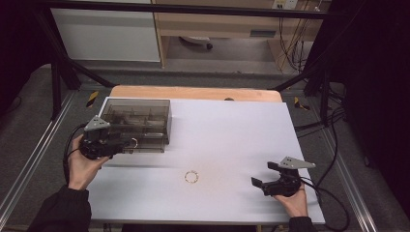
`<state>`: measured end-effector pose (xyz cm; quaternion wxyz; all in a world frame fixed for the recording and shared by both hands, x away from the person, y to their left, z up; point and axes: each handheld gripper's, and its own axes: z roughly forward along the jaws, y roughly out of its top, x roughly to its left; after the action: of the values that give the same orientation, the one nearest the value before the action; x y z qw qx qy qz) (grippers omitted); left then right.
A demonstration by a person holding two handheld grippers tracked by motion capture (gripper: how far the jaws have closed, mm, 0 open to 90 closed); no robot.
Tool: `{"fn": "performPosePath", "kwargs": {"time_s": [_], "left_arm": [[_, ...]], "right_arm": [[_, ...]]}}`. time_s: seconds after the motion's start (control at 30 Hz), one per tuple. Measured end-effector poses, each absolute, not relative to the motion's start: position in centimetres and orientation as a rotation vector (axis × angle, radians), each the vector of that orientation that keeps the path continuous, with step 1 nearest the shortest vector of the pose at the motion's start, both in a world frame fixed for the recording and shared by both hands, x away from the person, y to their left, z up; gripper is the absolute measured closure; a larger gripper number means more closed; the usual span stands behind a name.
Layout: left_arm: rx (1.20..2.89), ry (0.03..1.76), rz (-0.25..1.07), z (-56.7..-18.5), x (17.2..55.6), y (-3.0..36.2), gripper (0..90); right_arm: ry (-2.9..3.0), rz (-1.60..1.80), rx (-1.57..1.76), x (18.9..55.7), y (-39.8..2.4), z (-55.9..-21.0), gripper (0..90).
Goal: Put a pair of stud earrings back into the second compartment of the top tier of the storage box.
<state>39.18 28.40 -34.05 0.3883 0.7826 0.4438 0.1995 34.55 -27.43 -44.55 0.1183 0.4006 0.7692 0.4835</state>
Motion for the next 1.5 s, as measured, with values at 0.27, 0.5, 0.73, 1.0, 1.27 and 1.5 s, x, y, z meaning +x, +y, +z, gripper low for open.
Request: {"fn": "performPosePath", "kwargs": {"time_s": [0.27, 0.5, 0.73, 1.0, 1.27, 1.5], "left_arm": [[2.013, 1.068, 0.515, -34.4, 37.4, 27.3, 30.6], [2.022, 1.023, 0.508, -35.2, 36.2, 25.9, 19.4], [2.035, 0.992, 0.507, -36.2, 35.2, 24.2, 10.7], [2.055, 0.960, 0.489, -37.2, 34.3, 22.3, 6.8], [2.093, 0.927, 0.462, -38.4, 33.9, 20.1, 5.8], [2.127, 0.887, 0.435, -39.3, 33.7, 17.8, 6.1]], "right_arm": [[2.250, 1.415, 1.172, 34.5, -27.4, -44.6, 0.5], [2.250, 1.416, 1.172, 34.5, -27.4, -44.5, 0.5], [2.249, 1.417, 1.172, 34.5, -27.4, -44.5, 0.5], [2.249, 1.418, 1.172, 34.5, -27.4, -44.5, 0.5], [2.250, 1.418, 1.172, 34.5, -27.4, -44.5, 0.5], [2.250, 1.417, 1.171, 34.5, -27.4, -44.5, 0.5]]}}
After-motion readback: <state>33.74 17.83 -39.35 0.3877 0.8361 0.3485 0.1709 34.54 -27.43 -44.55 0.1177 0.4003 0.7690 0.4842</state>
